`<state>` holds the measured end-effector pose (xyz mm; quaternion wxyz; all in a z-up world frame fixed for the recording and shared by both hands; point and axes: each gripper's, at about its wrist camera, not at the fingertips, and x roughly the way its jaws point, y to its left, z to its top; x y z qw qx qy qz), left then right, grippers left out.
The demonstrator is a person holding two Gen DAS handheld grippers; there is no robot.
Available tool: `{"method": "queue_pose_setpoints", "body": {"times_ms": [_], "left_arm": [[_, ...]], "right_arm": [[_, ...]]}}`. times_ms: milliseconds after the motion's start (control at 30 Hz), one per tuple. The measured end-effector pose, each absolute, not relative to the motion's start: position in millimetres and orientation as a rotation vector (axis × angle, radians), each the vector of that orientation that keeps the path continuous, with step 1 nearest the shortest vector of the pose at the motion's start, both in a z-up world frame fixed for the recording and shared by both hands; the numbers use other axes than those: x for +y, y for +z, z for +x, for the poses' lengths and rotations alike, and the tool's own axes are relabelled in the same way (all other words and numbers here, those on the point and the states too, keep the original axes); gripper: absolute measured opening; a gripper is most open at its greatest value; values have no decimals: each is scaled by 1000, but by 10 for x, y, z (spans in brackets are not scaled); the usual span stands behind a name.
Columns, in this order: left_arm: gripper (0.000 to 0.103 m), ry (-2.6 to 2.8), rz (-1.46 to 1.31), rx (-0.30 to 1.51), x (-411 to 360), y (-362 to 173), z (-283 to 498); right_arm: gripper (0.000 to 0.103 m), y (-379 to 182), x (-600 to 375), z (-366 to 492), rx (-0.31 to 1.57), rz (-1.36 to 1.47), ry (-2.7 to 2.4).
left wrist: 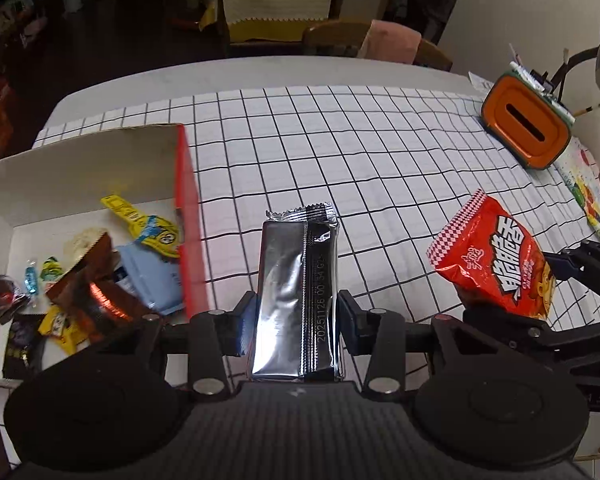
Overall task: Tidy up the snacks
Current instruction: 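Carry the red snack bag and silver bar with both tools over the box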
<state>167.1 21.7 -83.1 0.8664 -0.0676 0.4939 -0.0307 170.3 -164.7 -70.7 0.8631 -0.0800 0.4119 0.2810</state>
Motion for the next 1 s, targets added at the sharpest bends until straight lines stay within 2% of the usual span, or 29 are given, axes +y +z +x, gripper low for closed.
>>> {"method": "queue_pose_setpoints", "body": {"times_ms": [633,1000], "left_arm": [[41,57,-168,902,1392,-398,1110],[41,157,-147,911,2150,-527,1080]], "right_arm": [[71,-342,-467,1406,774,-236,671],[71,-440,234,1459,770,-299,683]]}}
